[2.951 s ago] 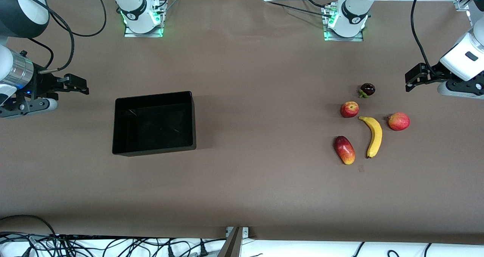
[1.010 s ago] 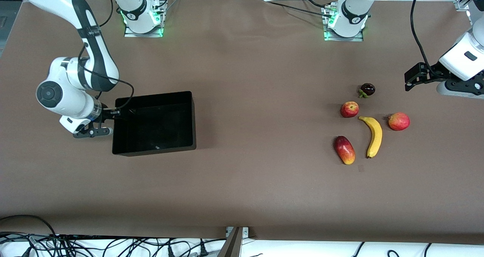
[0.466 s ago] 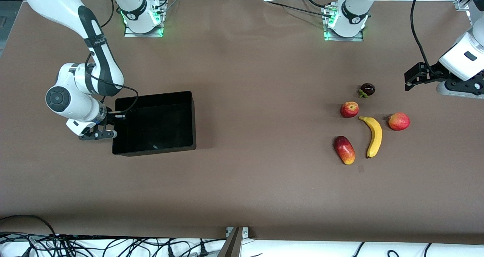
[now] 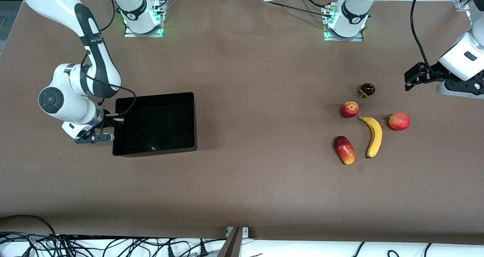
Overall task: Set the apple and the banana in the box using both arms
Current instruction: 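Grip the box rim with the right gripper, then slide the black box with the right gripper toward the fruit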
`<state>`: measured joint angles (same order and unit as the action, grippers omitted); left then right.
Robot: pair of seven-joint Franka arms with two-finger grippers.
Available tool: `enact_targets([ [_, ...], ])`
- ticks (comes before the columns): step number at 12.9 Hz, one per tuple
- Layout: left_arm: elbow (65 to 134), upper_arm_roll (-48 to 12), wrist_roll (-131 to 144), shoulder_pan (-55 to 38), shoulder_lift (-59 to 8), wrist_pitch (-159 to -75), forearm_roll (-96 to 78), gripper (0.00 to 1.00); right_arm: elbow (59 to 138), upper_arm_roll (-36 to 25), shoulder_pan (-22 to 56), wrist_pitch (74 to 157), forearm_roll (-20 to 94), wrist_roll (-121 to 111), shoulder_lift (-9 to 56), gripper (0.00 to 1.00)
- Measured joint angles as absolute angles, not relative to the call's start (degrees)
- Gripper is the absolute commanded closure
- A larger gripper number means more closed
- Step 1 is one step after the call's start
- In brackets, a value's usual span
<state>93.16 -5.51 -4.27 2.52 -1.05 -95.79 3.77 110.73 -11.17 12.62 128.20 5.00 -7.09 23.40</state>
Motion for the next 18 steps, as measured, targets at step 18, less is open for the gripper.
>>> enact_targets([
  [18, 93.1, -5.5, -4.3, 2.5, -1.0, -95.7, 3.8, 0.00, 83.3, -0.3, 41.0, 118.2, 12.7, 34.6, 36.1, 1.00],
])
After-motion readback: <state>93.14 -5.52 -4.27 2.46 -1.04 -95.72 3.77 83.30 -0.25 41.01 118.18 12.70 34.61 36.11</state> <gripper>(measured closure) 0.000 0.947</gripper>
